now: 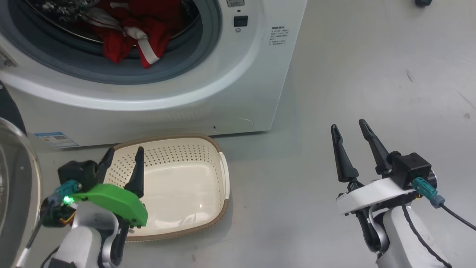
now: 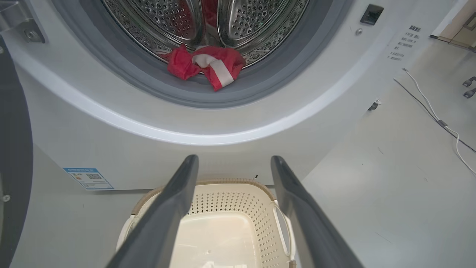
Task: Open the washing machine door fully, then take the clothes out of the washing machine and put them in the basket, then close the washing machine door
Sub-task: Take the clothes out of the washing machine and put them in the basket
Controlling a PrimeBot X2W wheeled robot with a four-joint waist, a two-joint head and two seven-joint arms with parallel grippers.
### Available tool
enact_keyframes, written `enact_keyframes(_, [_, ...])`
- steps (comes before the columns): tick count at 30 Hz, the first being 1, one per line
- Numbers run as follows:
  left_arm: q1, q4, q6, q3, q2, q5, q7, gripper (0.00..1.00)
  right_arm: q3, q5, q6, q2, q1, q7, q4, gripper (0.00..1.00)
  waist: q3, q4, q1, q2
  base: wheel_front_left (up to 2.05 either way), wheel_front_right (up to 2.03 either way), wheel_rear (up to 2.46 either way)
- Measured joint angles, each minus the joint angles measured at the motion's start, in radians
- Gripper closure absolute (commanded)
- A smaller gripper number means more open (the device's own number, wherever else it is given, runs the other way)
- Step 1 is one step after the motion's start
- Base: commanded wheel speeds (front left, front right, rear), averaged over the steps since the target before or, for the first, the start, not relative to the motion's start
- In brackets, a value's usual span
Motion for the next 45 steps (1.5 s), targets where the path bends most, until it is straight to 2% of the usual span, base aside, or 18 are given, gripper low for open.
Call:
enact_keyframes(10, [-0.229,0.092,-0.027,0.03,0.015,-0.057,0.119,0.0,0.069,0.085,-0.008,-0.001,-0.062,0.0,-0.038,0.0,0.129,-0.054,0.0,0.0,0.0,0.0,0.0])
enact_keyframes(18, [-0.449,0.15,-0.044,0.096,0.092,-0.07,0.181,0.0,0.122,0.134,-0.024,-0.001,-0.104,0.0,-0.053,0.0,0.247,-0.117,0.0,0.0,0.0,0.0,0.0])
enact_keyframes(27, [-0.655,0.189,-0.071,0.117,0.18,-0.064,0.234,0.0,0.17,0.178,-0.042,-0.001,-0.163,0.0,-0.078,0.0,0.338,-0.191,0.0,0.0,0.0,0.0,0.0])
enact_keyframes(45, [-0.872,0.327,-0.088,0.17,0.28,-0.064,0.296,0.0,0.243,0.24,-0.07,0.0,-0.217,0.0,-0.099,0.0,0.445,-0.338,0.0,0.0,0.0,0.0,0.0])
